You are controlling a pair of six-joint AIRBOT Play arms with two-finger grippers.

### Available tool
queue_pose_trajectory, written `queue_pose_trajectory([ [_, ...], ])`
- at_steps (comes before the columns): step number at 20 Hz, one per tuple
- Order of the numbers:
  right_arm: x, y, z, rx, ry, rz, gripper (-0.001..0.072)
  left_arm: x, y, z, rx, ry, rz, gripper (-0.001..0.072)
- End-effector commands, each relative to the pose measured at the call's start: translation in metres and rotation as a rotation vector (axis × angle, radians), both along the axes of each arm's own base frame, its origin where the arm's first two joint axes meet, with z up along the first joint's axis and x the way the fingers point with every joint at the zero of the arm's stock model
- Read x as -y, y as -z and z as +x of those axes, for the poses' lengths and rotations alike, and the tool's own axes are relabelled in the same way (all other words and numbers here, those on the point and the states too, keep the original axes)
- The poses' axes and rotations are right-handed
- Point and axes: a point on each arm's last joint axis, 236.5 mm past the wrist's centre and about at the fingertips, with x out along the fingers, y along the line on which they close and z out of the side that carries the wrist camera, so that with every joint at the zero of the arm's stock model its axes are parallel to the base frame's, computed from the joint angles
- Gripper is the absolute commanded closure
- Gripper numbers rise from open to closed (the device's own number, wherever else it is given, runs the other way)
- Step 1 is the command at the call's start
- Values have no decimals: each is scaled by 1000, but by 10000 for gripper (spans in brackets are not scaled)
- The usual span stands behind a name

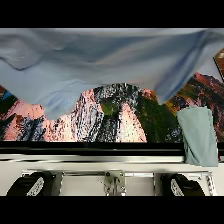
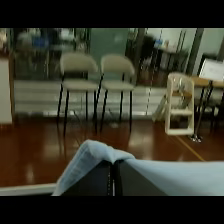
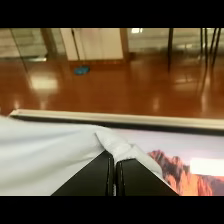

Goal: Fold the shirts.

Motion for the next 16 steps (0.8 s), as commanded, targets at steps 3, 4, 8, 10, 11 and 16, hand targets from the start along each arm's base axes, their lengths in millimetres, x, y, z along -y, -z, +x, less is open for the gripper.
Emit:
queue_pose_trajectory([
  [3, 7, 51, -21, -266, 30, -42, 650, -25, 40, -27, -158, -137, 98, 671],
  [4, 12, 77, -16, -376, 39, -63, 651, -33, 65, -16, -255, -162, 118, 670],
  [8, 35, 200, 11, -864, 63, -97, 650, -53, 175, 33, -611, -205, 167, 670],
  [10, 37, 267, 35, -1027, 53, -67, 650, -58, 240, 58, -779, -202, 177, 670],
  [11, 34, 302, 52, -1073, 51, -46, 651, -58, 274, 70, -857, -194, 179, 670],
  [16, -1, 390, 174, -941, 61, 59, 650, -63, 395, 152, -1007, -186, 152, 670],
])
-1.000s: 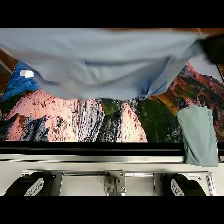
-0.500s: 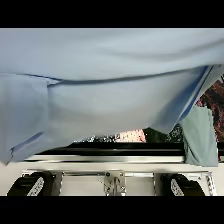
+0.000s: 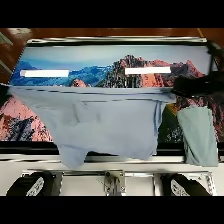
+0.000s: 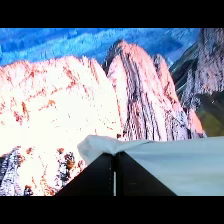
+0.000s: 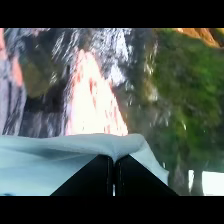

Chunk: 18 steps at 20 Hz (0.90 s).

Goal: Fold the shirts.

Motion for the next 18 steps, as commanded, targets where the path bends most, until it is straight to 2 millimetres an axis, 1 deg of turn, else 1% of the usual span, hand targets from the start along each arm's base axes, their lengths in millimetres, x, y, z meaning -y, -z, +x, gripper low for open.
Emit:
queue_pose_trajectory([
  [1, -24, 45, 88, 156, 94, 101, 650, -5, 80, 55, -79, -19, -19, 670],
  [3, -29, 42, 128, 245, 227, 239, 650, -2, 109, 89, -93, -25, -60, 670],
  [4, -28, 42, 144, 277, 283, 297, 650, 2, 123, 103, -99, -29, -92, 669],
  [5, -27, 44, 154, 295, 317, 330, 650, 8, 139, 116, -112, -35, -141, 670],
  [6, -27, 53, 160, 287, 338, 347, 650, 15, 155, 126, -132, -43, -198, 669],
  [7, -27, 66, 161, 261, 340, 342, 650, 24, 175, 133, -169, -53, -260, 670],
  [9, -32, 94, 156, 182, 329, 336, 650, 37, 217, 137, -272, -72, -351, 669],
  [10, -36, 107, 152, 137, 320, 335, 650, 45, 234, 134, -329, -78, -393, 669],
  [11, -39, 114, 148, 104, 313, 341, 636, 53, 249, 128, -392, -78, -434, 666],
  [12, -38, 113, 148, 108, 312, 339, 544, 56, 257, 122, -445, -71, -445, 588],
  [13, -35, 108, 145, 100, 312, 350, 228, 51, 258, 113, -496, -59, -434, 355],
  [14, -27, 99, 137, 105, 273, 325, 37, 39, 255, 105, -536, -59, -413, 178],
  [15, -12, 89, 126, 105, 228, 285, 37, 20, 250, 92, -595, -67, -387, 142],
  [16, 6, 83, 110, 82, 199, 237, 37, 0, 245, 77, -658, -76, -366, 142],
  [17, 33, 85, 85, 18, 184, 164, 38, -20, 241, 58, -718, -87, -365, 142],
  [18, 59, 93, 51, -91, 170, 83, 99, -35, 239, 39, -767, -104, -390, 142],
])
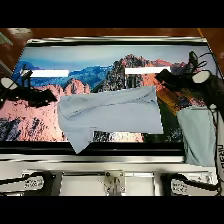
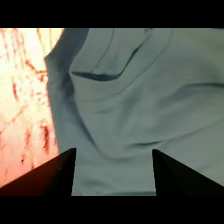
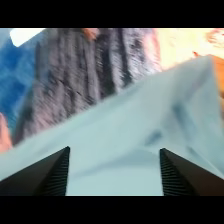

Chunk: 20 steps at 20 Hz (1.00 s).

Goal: Fold the shirts.

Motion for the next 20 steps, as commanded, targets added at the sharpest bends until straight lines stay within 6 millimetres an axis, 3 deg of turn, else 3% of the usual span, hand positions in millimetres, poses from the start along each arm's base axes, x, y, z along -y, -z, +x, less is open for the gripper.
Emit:
queue_pose_trajectory([
  [1, 72, 22, -101, -328, -103, -186, 157, -43, 0, -73, -247, 4, -60, 141],
  [2, 84, 35, -131, -433, -127, -179, 157, -50, 8, -91, -287, -19, -84, 137],
  [3, 84, 48, -159, -515, -162, -117, 150, -50, 21, -109, -323, -53, -122, 71],
  [5, 68, 73, -185, -584, -139, 60, 23, -29, 50, -131, -349, -93, -243, 30],
  [6, 58, 82, -187, -579, -119, 131, 23, -15, 63, -132, -336, -115, -300, 30],
  [9, 38, 97, -181, -539, -60, 242, 23, 14, 81, -111, -233, -205, -398, 30],
  [14, 40, 96, -157, -457, -1, 253, 23, 28, 97, -84, -165, -234, -360, 40],
  [17, 44, 98, -156, -451, 5, 237, 23, 43, 112, -84, -220, -232, -401, 50],
  [18, 44, 99, -158, -458, 0, 229, 23, 47, 115, -83, -229, -237, -414, 72],
  [19, 46, 101, -163, -478, -13, 214, 19, 47, 115, -81, -229, -243, -422, 281],
  [20, 48, 105, -172, -509, -32, 189, 17, 46, 112, -79, -220, -236, -422, 549],
])
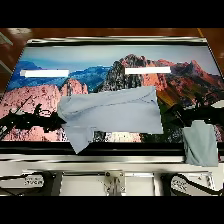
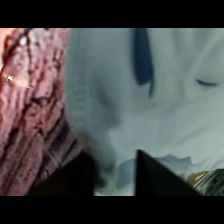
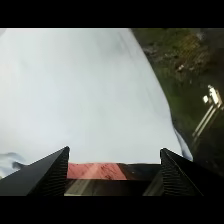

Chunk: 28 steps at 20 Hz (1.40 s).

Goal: Fold the shirts.

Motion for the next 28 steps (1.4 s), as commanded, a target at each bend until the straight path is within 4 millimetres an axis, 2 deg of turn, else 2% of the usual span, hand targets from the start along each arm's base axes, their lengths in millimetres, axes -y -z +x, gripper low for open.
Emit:
queue_pose_trajectory([
  [1, 9, 11, -22, -70, -63, -57, 17, 6, -4, 11, 25, 0, -28, 604],
  [2, 14, 18, -34, -123, -79, -83, 17, 6, -11, 14, 44, 26, -36, 616],
  [3, 13, 24, -42, -160, -77, -79, 17, 8, -19, 17, 66, 57, -41, 668],
  [5, -1, 40, -53, -197, -80, -22, 17, 9, -32, 23, 97, 87, -47, 668],
  [7, -6, 56, -60, -230, -68, 2, 17, 9, -44, 27, 123, 101, -48, 669],
  [12, -29, 78, -39, -207, -33, 1, 19, 9, -65, 32, 194, 141, -29, 669],
  [14, -47, 89, -34, -224, -31, -9, 61, 9, -71, 33, 210, 140, -24, 669],
  [15, -57, 91, -31, -216, -40, 4, 307, 9, -73, 34, 218, 140, -21, 669],
  [16, -63, 88, -26, -194, -54, 12, 615, 8, -77, 35, 229, 141, -15, 669],
  [17, -66, 79, -19, -162, -69, 22, 650, 6, -87, 40, 262, 147, -1, 670],
  [18, -70, 61, -8, -94, -120, 34, 651, 3, -104, 49, 320, 160, 25, 671],
  [19, -69, 36, 6, -6, -169, 22, 651, -2, -133, 61, 402, 166, 67, 672],
  [20, -66, -2, 27, 127, -231, -16, 652, -7, -173, 75, 509, 171, 117, 672],
  [21, -63, -49, 46, 283, -292, -71, 651, -12, -229, 87, 654, 181, 185, 671],
  [22, -58, -113, 66, 465, -321, -148, 651, -14, -290, 92, 803, 187, 255, 671],
  [23, -52, -183, 81, 643, -308, -234, 651, -13, -365, 88, 974, 187, 334, 671],
  [24, -45, -267, 85, 850, -276, -340, 651, -8, -436, 73, 1135, 185, 410, 671],
  [25, -40, -353, 75, 1052, -227, -448, 651, -2, -508, 48, 1305, 174, 501, 670],
  [26, -34, -422, 52, 1200, -171, -546, 651, 3, -568, 17, 1447, 157, 599, 670],
  [27, -30, -483, 19, 1315, -104, -619, 651, 9, -621, -21, 1575, 126, 689, 670],
  [28, -26, -525, -14, 1393, -45, -677, 651, 15, -658, -58, 1661, 89, 757, 670],
])
